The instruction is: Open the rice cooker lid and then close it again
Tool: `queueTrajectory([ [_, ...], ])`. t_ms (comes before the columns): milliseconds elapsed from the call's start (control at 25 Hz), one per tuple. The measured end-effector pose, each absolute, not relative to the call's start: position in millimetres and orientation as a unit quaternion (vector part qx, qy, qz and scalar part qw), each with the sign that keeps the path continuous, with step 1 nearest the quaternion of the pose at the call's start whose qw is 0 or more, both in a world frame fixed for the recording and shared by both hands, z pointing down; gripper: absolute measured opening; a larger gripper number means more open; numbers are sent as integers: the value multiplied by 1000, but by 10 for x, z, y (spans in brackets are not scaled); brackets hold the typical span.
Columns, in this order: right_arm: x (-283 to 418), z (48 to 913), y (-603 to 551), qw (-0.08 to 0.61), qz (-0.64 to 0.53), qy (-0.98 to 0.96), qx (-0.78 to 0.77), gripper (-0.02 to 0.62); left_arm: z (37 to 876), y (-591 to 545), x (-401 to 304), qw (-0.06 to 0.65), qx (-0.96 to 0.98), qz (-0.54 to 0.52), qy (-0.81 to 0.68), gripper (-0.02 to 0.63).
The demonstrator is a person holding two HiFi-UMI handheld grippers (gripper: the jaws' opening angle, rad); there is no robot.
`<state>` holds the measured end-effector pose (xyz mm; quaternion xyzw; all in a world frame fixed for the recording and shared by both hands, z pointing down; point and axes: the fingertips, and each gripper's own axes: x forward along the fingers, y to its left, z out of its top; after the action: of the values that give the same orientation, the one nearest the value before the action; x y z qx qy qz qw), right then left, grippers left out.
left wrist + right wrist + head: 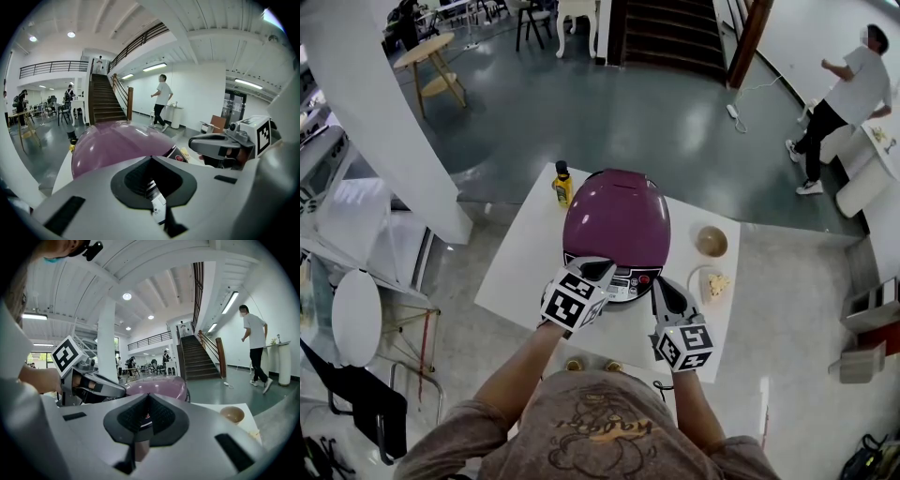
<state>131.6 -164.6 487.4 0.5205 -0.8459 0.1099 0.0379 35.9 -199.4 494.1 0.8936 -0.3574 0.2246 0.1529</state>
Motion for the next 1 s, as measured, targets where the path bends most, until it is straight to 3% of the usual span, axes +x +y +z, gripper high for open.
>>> queueTrajectory([
  [1000, 1291, 4867, -1730, 39, 105, -849, 516, 2, 4330, -2126, 376, 128, 912, 151, -360, 20],
])
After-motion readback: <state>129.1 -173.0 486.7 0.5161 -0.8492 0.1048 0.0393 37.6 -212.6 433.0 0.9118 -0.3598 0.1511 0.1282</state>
